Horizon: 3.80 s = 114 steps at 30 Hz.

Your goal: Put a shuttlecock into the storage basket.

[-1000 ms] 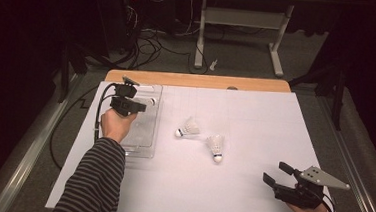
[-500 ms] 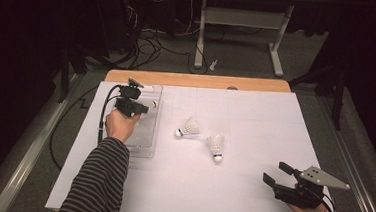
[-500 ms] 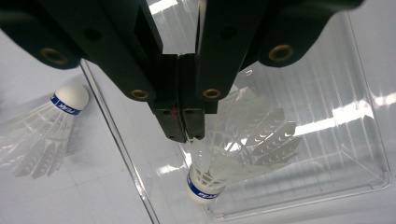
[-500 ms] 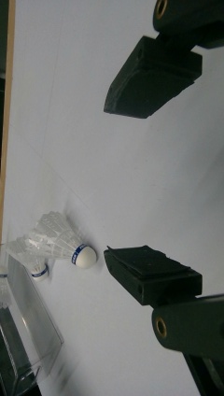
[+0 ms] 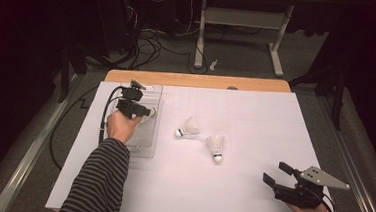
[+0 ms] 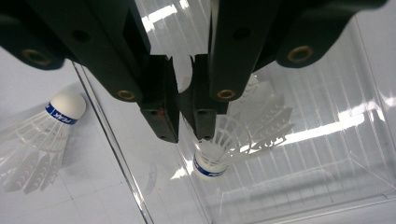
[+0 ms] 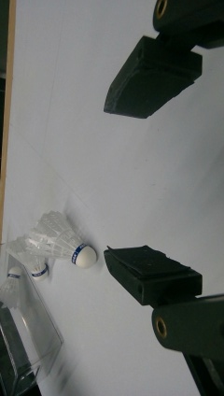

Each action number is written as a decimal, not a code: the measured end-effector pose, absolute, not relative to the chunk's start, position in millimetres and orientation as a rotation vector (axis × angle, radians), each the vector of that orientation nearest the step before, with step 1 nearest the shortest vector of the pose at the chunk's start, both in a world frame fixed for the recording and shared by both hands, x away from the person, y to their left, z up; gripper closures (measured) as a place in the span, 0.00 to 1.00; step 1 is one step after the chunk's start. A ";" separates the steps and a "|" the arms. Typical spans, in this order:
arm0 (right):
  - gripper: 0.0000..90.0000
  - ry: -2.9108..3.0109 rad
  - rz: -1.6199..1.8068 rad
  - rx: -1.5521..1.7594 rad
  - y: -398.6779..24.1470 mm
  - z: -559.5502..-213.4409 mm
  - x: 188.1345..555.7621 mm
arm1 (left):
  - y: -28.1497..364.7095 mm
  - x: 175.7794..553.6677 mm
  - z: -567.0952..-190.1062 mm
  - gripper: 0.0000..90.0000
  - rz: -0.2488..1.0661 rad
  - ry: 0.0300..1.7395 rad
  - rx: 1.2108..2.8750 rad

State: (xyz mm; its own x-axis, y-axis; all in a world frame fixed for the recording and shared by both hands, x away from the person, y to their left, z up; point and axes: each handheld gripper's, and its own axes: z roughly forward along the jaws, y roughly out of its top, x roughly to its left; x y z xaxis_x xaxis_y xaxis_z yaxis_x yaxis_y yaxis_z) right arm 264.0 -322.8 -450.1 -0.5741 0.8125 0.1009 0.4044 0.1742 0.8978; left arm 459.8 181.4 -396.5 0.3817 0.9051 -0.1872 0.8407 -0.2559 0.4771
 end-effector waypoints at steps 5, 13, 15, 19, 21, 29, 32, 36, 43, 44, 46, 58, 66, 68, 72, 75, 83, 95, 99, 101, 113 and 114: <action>0.29 2.052 1.373 1.152 -322.9 -450.2 264.1 | 182.7 455.7 -391.6 0.76 0.169 1.492 2.144; 0.29 2.053 1.370 1.151 -322.4 -450.2 264.1 | 186.1 445.3 -384.7 0.67 0.187 1.461 2.141; 0.29 2.053 1.370 1.151 -322.4 -450.2 264.1 | 186.4 443.2 -382.9 0.65 0.185 1.454 2.138; 0.29 2.050 1.370 1.155 -322.6 -450.2 264.1 | 185.5 438.8 -380.4 0.62 0.189 1.443 2.137; 0.29 2.052 1.369 1.151 -322.5 -450.2 263.9 | 184.3 435.4 -379.6 0.60 0.202 1.435 2.138; 0.29 2.048 1.372 1.153 -322.8 -450.0 263.8 | 180.1 418.5 -371.2 0.54 0.261 1.374 2.130; 0.29 2.048 1.373 1.151 -322.8 -450.0 263.6 | 178.1 411.4 -369.1 0.53 0.276 1.347 2.132; 0.29 2.048 1.373 1.152 -322.8 -449.9 263.6 | 176.1 402.0 -366.9 0.52 0.295 1.310 2.130; 0.29 2.044 1.370 1.157 -323.5 -450.0 263.7 | 175.2 387.8 -364.1 0.51 0.309 1.261 2.123; 0.29 2.044 1.370 1.159 -323.4 -450.0 263.7 | 175.7 386.3 -363.7 0.51 0.306 1.254 2.123; 0.29 2.044 1.369 1.158 -323.3 -450.1 263.8 | 176.4 383.0 -363.3 0.51 0.308 1.248 2.113; 0.29 2.045 1.368 1.157 -323.1 -450.1 264.1 | 178.1 365.6 -360.2 0.50 0.321 1.199 2.089; 0.29 2.039 1.372 1.158 -323.7 -449.8 263.2 | 179.9 356.6 -363.9 0.48 0.322 1.185 2.083; 0.29 2.041 1.371 1.158 -323.6 -449.9 263.4 | 180.3 354.4 -363.7 0.48 0.326 1.181 2.076; 0.29 2.040 1.369 1.160 -323.5 -449.9 263.2 | 180.7 350.2 -363.8 0.48 0.327 1.168 2.067; 0.29 2.040 1.370 1.160 -323.7 -449.9 263.2 | 181.2 346.3 -363.8 0.47 0.339 1.159 2.060; 0.29 2.039 1.372 1.159 -323.9 -449.9 262.7 | 186.3 335.1 -368.0 0.47 0.344 1.148 2.028; 0.29 2.038 1.375 1.157 -324.2 -449.7 262.5 | 191.0 317.4 -373.3 0.46 0.379 1.114 1.982; 0.29 2.036 1.377 1.165 -324.2 -449.8 262.7 | 194.5 312.9 -376.8 0.45 0.389 1.112 1.964; 0.29 2.037 1.375 1.163 -324.0 -449.8 263.0 | 197.2 311.2 -378.8 0.45 0.390 1.114 1.952; 0.28 2.032 1.381 1.169 -323.5 -449.5 263.1 | 211.6 298.2 -389.2 0.45 0.404 1.117 1.888; 0.28 2.032 1.381 1.171 -323.6 -449.7 263.4 | 212.4 296.9 -390.4 0.44 0.407 1.115 1.882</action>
State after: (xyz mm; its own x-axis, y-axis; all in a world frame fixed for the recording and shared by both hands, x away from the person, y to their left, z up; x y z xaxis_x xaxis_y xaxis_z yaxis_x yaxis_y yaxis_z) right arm 263.4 -323.6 -449.7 -0.5591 0.8213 0.1131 0.4075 0.1534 0.9002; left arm 296.9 212.4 -390.4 0.5424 0.8269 -0.1483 0.5364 -0.2051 0.8187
